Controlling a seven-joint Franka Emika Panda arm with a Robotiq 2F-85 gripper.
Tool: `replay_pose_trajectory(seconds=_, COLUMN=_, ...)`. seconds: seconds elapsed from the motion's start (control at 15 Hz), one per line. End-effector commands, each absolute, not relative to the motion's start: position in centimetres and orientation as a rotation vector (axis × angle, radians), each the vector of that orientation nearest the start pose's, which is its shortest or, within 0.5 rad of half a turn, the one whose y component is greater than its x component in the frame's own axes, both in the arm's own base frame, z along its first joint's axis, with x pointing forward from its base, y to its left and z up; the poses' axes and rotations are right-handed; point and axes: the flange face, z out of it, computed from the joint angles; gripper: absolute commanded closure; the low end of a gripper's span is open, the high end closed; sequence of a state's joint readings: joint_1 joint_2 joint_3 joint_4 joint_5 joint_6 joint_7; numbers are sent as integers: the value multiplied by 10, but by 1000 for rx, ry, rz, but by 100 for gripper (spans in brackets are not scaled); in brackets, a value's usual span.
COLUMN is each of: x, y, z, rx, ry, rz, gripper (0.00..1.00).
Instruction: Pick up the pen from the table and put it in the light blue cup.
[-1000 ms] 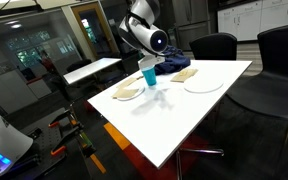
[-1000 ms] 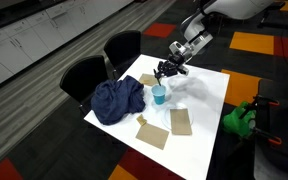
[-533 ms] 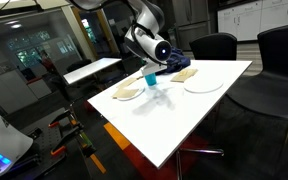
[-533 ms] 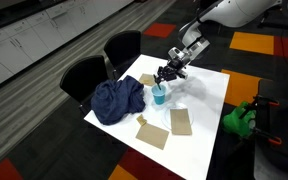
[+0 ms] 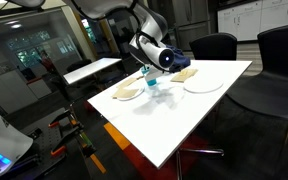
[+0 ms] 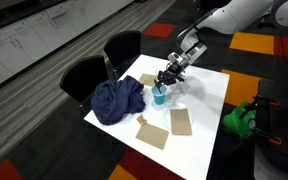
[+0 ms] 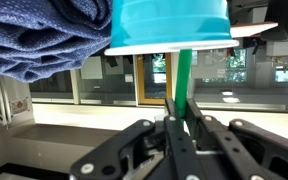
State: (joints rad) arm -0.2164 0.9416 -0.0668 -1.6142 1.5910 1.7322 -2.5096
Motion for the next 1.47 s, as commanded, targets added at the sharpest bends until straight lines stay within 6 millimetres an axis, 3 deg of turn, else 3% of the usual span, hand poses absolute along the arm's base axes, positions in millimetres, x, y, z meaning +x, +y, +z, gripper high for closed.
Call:
replay_pose_trajectory(seconds=0.0, x=649, y=-91, z=81, rx=-1613, ry=-1149, rz=-1365, gripper=96)
replay_pose_trajectory(seconds=0.47, x=651, y=-95, z=64, rx=-1630, ry=-1171, rz=-1361, gripper=96)
replay_pose_trajectory(seconds=0.53, x=652, y=-95, z=63, rx=-1629, ry=-1170, rz=-1364, gripper=61)
replay_pose_trajectory(seconds=0.67, x=652, y=-95, z=62, rx=-1629, ry=-1173, rz=-1367, gripper=53)
replay_pose_trajectory(seconds=1.13, x=655, y=-94, z=69, rx=-1618, ry=-1190, rz=-1383, gripper=2)
replay_pose_trajectory(seconds=1.4, x=657, y=-92, z=85, rx=-1587, ry=-1223, rz=-1406, gripper=0)
